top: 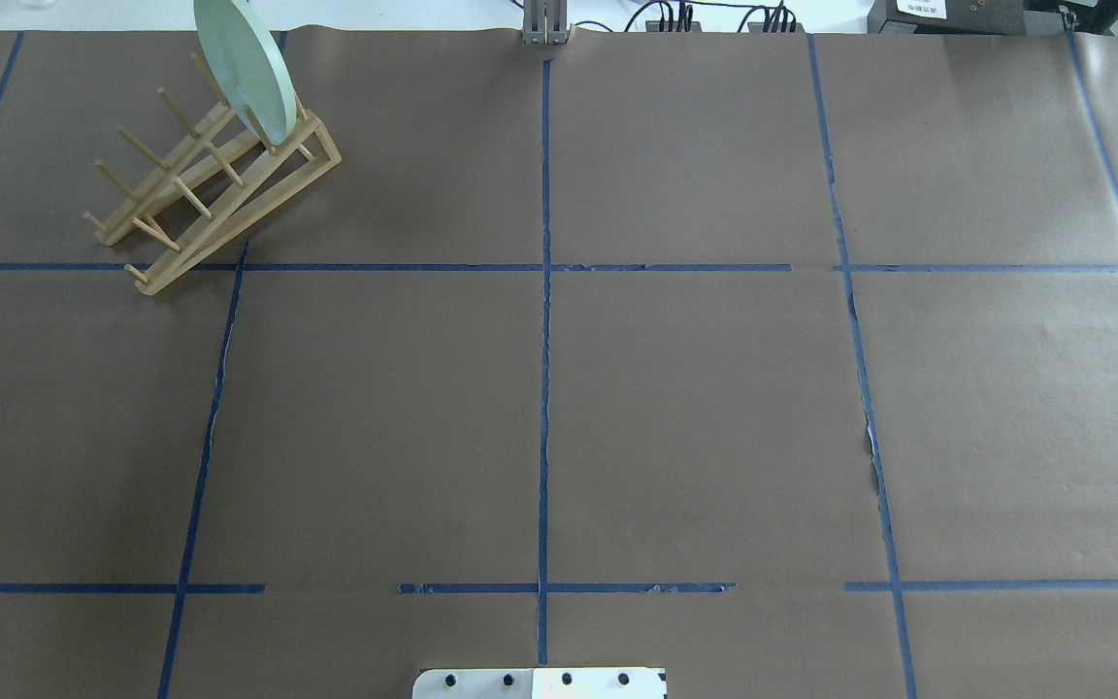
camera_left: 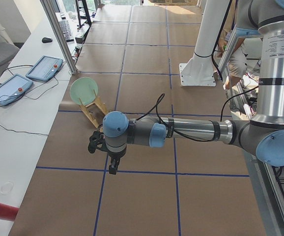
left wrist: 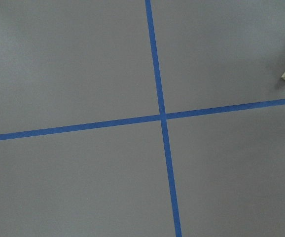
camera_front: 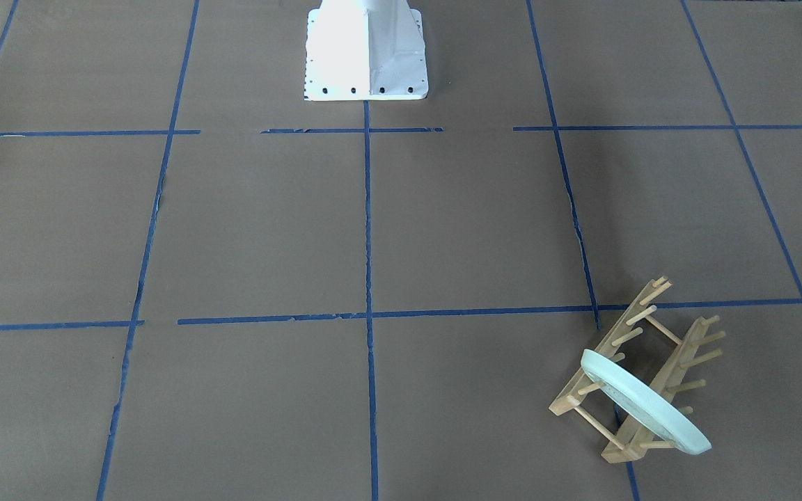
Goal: Place plate on table
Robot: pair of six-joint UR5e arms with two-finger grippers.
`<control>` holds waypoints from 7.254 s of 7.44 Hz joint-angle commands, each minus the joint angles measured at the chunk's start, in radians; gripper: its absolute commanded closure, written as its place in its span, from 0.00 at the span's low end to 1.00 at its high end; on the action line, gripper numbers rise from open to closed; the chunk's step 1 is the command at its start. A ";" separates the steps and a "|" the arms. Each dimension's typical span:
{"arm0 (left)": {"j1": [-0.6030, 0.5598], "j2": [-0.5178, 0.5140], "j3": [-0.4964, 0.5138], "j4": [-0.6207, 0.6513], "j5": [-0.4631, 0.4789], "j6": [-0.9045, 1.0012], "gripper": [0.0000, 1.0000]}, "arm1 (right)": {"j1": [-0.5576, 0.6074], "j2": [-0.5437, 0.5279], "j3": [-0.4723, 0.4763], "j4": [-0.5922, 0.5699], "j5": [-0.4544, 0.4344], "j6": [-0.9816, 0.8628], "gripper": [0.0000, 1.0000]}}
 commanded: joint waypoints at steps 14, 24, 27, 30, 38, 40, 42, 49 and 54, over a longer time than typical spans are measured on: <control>0.432 -0.489 0.272 -0.945 0.120 -1.828 0.00 | 0.000 0.000 0.001 0.000 0.000 0.000 0.00; 0.518 -0.670 0.499 -1.051 0.450 -2.293 1.00 | 0.000 0.000 0.001 0.000 0.000 0.000 0.00; 0.495 -0.655 0.379 -0.994 0.431 -2.280 1.00 | 0.000 0.000 -0.001 0.000 0.000 0.000 0.00; 0.435 -0.687 0.156 -0.667 0.221 -2.278 1.00 | 0.000 0.000 0.001 0.000 0.000 0.000 0.00; 1.016 -0.919 0.220 0.406 0.614 -1.637 1.00 | 0.000 0.000 0.001 0.000 0.000 0.000 0.00; 1.082 -0.908 0.255 0.401 0.665 -1.628 1.00 | 0.000 0.000 0.001 0.000 0.000 0.000 0.00; 1.124 -0.896 0.254 0.375 0.664 -1.626 1.00 | 0.000 0.000 0.001 0.000 0.000 0.000 0.00; 0.746 -0.660 -0.111 0.230 0.381 -1.001 0.00 | 0.000 0.000 0.001 0.000 0.000 0.000 0.00; 0.149 -0.179 -0.091 0.155 0.053 0.016 0.00 | 0.000 0.000 -0.001 0.000 0.000 0.000 0.00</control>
